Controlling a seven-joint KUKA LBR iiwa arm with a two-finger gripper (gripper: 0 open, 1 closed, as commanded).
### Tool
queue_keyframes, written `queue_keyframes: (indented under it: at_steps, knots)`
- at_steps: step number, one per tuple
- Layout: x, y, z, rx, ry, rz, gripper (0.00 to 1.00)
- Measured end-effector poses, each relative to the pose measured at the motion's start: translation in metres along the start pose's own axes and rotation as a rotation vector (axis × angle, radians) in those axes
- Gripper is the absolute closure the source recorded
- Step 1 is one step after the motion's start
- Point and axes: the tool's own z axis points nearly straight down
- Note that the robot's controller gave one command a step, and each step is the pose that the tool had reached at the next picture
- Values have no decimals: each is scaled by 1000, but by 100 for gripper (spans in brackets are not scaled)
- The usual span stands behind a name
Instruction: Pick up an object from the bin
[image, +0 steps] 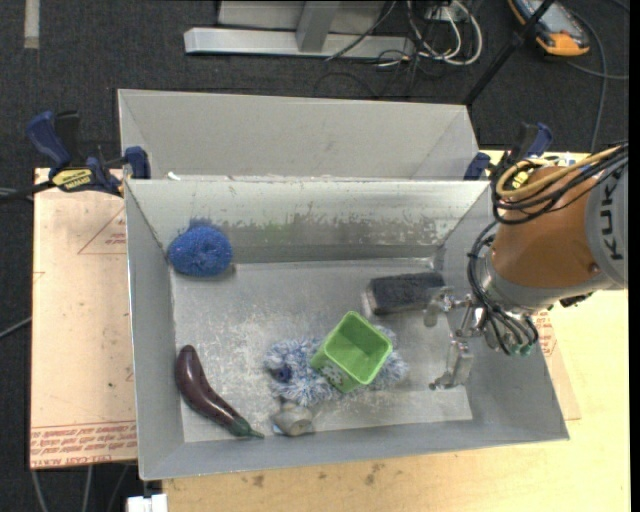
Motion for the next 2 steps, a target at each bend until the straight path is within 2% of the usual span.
queue_keyframes:
  at_steps: [1,2]
  knots:
    - [-2,0,-5,1,-7,-3,0]
    - [-21,26,29,3,-13,-2,0]
